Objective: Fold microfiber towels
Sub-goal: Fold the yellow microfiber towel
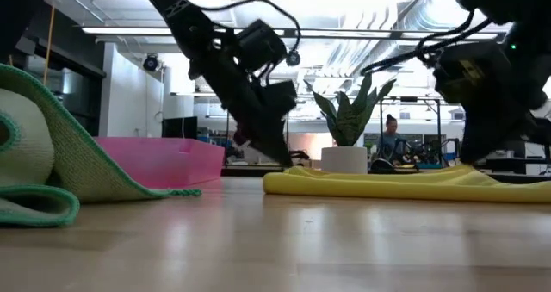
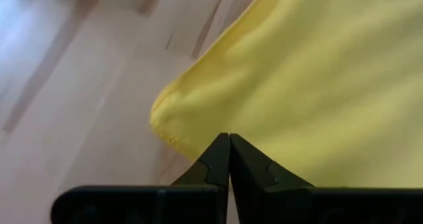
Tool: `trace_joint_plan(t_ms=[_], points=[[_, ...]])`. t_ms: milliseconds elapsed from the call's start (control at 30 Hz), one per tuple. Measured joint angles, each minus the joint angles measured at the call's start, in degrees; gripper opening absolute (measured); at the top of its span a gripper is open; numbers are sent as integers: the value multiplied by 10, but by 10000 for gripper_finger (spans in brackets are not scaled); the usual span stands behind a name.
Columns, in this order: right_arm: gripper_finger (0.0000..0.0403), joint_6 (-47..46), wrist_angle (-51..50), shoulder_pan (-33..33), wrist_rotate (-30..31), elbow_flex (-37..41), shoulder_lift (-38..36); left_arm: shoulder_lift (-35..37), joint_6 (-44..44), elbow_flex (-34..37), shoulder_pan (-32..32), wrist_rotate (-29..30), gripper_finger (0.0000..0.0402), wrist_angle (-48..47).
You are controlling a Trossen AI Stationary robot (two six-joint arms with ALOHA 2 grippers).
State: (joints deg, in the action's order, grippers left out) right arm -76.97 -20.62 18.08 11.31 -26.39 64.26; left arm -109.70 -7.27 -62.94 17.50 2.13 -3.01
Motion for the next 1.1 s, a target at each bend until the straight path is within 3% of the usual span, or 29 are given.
trace_joint_plan(t_ms=[133, 300, 667, 1100], points=[[0, -34, -74, -14, 41, -4, -52, 35, 0, 0, -7, -22, 0, -5], [0, -98, -172, -29, 56, -4, -66, 48, -3, 15, -44, -52, 0, 12], [0, -117, -175, -82, 65, 9, -26, -19, -11, 21, -138, -59, 0, 39], [0, -91, -192, -106, 75, -2, -49, -29, -52, 18, -144, -58, 0, 21]])
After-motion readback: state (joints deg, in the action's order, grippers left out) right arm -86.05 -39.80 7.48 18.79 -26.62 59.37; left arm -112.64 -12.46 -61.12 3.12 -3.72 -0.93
